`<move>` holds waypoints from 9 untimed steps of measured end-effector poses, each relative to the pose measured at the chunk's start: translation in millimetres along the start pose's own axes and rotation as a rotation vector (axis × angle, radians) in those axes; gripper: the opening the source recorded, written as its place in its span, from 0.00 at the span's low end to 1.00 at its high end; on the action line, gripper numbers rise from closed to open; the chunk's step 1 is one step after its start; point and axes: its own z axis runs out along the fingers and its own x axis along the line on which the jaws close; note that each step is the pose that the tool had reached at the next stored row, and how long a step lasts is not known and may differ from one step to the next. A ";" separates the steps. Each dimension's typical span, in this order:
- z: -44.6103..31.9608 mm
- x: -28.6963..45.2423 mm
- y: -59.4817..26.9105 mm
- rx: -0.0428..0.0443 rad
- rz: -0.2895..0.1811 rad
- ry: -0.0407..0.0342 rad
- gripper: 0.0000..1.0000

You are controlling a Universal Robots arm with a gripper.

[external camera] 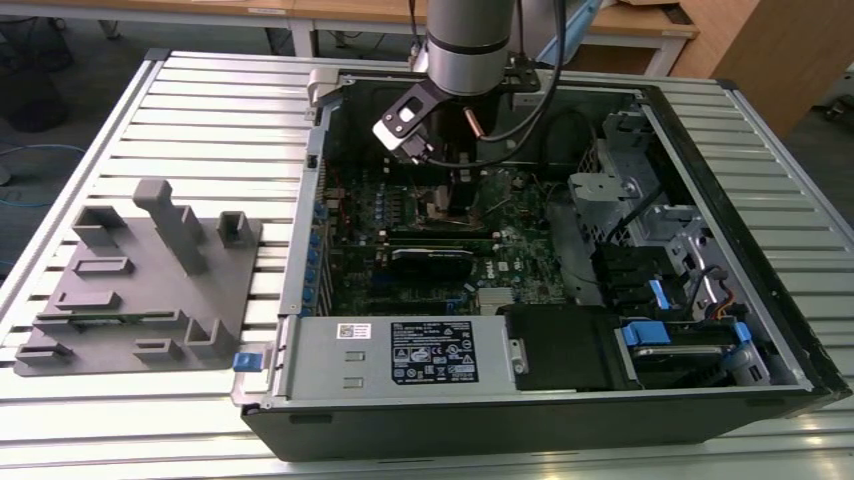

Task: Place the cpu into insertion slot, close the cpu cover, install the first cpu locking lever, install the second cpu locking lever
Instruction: 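Place the cpu into insertion slot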

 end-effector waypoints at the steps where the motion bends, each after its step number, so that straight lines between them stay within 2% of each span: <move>1: 0.1 0.6 0.0 0.0000 0.000 0.0000 0.54; 3: 1.0 2.6 -0.1 0.0001 0.000 -0.0001 0.54; 9: 12.2 4.0 -0.9 0.0001 0.000 -0.0004 0.54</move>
